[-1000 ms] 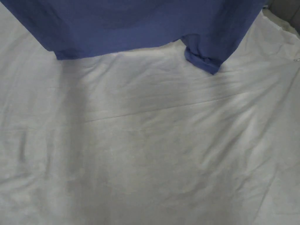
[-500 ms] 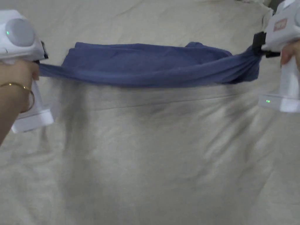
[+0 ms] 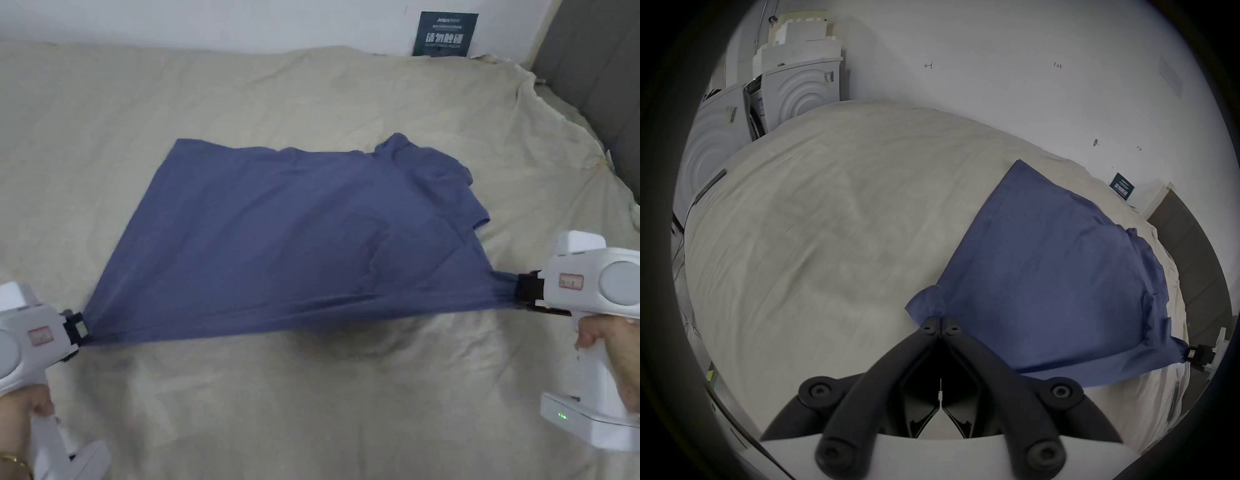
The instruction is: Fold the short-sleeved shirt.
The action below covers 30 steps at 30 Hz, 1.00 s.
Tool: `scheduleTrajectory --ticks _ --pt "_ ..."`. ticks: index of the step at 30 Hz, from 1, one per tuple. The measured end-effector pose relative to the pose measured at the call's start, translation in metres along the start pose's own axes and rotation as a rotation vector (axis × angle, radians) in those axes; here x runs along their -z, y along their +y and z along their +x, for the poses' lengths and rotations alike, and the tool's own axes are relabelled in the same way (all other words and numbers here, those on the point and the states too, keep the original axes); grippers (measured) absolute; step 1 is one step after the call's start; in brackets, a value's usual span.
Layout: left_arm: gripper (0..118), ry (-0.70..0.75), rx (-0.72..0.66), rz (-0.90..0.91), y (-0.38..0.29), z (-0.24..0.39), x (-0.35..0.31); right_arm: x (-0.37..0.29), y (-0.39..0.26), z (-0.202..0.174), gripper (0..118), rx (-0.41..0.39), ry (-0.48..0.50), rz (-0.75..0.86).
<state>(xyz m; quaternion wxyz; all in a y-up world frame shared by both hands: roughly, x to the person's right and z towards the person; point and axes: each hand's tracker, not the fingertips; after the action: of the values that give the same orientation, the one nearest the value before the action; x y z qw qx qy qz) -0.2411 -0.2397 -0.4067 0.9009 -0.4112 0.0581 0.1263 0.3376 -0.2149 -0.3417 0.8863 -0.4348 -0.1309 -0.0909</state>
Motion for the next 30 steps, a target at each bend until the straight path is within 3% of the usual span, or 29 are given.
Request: scheduleTrajectory --ticks 6,13,23,25,26,27,28,29,30 --pt "0 -0.008 0.028 0.020 -0.056 -0.022 -0.060 -0.049 -0.061 0.018 3 -0.013 0.039 0.015" --pt "0 -0.027 0.032 0.049 -0.093 -0.035 -0.103 -0.084 -0.118 0.041 3 0.068 0.050 0.039" --pt "0 0.003 0.072 -0.010 -0.124 -0.047 -0.097 -0.080 -0.166 0.047 4 0.104 0.025 0.002" --pt "25 0.002 0.050 -0.023 -0.124 -0.050 -0.096 -0.079 -0.166 0.048 15 0.132 0.027 0.005" --pt "48 0.001 0.039 -0.026 -0.124 -0.051 -0.097 -0.080 -0.165 0.049 33 0.139 0.024 0.004" --pt "83 0.006 0.016 -0.020 -0.122 -0.054 -0.100 -0.083 -0.163 0.050 68 0.142 0.016 0.003" --pt "104 -0.013 -0.014 -0.012 -0.117 -0.058 -0.103 -0.087 -0.159 0.052 91 0.142 0.009 0.009" --pt "117 -0.014 -0.032 -0.004 -0.112 -0.062 -0.105 -0.091 -0.156 0.055 100 0.141 0.007 0.014" --pt "118 -0.010 -0.057 0.026 -0.105 -0.064 -0.111 -0.099 -0.151 0.056 101 0.127 0.000 0.039"
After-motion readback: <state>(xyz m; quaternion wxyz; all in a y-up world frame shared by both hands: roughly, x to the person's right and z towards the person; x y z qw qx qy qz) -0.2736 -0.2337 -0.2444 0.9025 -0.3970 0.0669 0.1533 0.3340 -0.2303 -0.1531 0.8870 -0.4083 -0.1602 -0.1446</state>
